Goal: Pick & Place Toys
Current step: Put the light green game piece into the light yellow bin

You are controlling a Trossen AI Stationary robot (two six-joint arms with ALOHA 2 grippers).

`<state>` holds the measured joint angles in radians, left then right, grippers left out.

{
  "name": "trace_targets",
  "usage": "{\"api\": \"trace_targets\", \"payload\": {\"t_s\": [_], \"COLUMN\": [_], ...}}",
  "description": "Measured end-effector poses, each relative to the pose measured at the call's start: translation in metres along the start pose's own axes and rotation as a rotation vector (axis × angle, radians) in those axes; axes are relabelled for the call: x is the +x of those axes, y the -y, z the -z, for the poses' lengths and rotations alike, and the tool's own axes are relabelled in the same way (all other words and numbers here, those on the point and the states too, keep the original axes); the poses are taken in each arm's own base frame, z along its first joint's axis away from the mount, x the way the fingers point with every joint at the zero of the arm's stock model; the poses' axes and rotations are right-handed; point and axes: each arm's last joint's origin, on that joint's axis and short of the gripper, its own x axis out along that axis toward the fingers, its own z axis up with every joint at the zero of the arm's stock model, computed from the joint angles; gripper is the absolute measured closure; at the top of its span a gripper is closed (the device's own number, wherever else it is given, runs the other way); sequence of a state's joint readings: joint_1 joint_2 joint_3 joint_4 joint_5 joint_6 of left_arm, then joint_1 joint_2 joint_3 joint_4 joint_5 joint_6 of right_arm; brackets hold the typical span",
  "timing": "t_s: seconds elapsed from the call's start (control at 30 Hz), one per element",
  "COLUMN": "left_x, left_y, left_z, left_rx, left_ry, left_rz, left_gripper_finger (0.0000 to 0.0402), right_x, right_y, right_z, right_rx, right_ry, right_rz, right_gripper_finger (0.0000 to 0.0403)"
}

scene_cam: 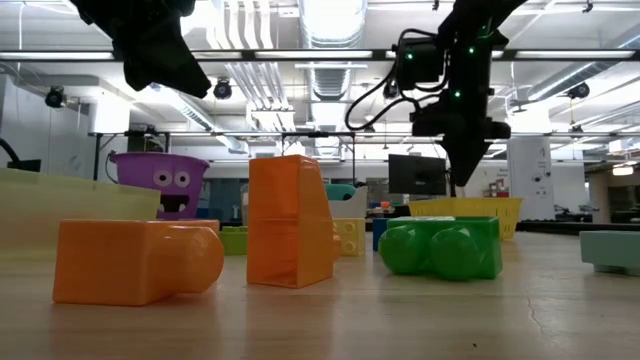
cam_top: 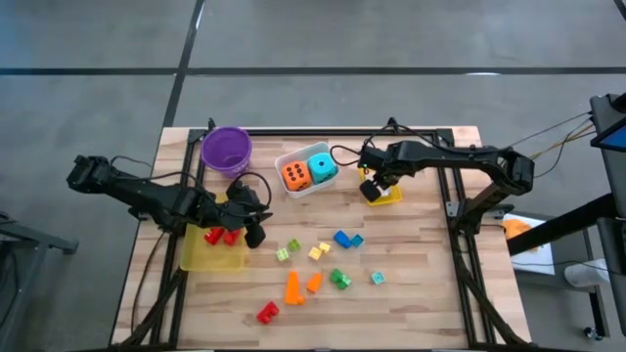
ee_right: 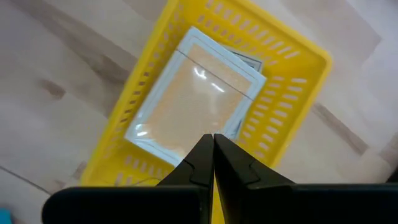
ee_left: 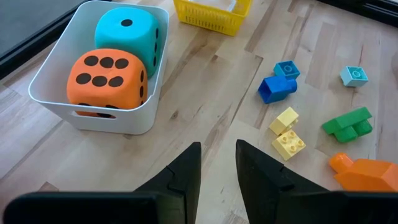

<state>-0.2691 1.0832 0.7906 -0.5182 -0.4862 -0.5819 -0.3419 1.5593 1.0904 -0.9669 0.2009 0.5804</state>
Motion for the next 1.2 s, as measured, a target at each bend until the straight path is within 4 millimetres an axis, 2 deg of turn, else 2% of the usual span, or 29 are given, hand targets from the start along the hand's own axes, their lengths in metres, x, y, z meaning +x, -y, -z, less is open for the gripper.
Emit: {"api": "trace_targets", "payload": {"t_s": [0.27,0.5,0.6,0.73,1.0,1.1,1.2], "left_x": [0.0,0.0,0.0,0.0,0.0,0.0,0.001], "left_y": [0.0,0.0,0.0,0.001,0.0,0.002,0.002], "left_z": [0.0,0.0,0.0,-0.001,0.001,0.001,-0.002], "left_rx": [0.001,0.001,0.001,-0.008,-0.024,0.006,0.01], "left_ry": [-0.001,-0.001,-0.001,0.007,-0.019,-0.046,-0.063], "left_rz": [-0.001,0.0,0.0,0.005,0.012,0.073,0.134], "left_gripper_finger": [0.0301,0.0301,0.0301,0.0301,0.0301,0.0301,0.03], "right_x": [0.0,-0.002,-0.003,-0.005,-0.006,-0.008,-0.01], "right_y": [-0.002,-0.011,-0.016,-0.022,-0.027,-0.033,-0.043], "right_z": [0.001,0.004,0.007,0.012,0.016,0.021,0.028], "right_rx": [-0.011,-0.087,-0.109,-0.147,-0.159,-0.186,-0.243], "right_ry": [-0.016,-0.134,-0.15,-0.133,-0.093,-0.09,-0.055], "right_rz": [-0.041,-0.278,-0.309,-0.292,-0.222,-0.226,-0.213], "right_gripper_finger": [0.0394,0.0394,0.0388,0.0346,0.0208,0.018,0.0171]}}
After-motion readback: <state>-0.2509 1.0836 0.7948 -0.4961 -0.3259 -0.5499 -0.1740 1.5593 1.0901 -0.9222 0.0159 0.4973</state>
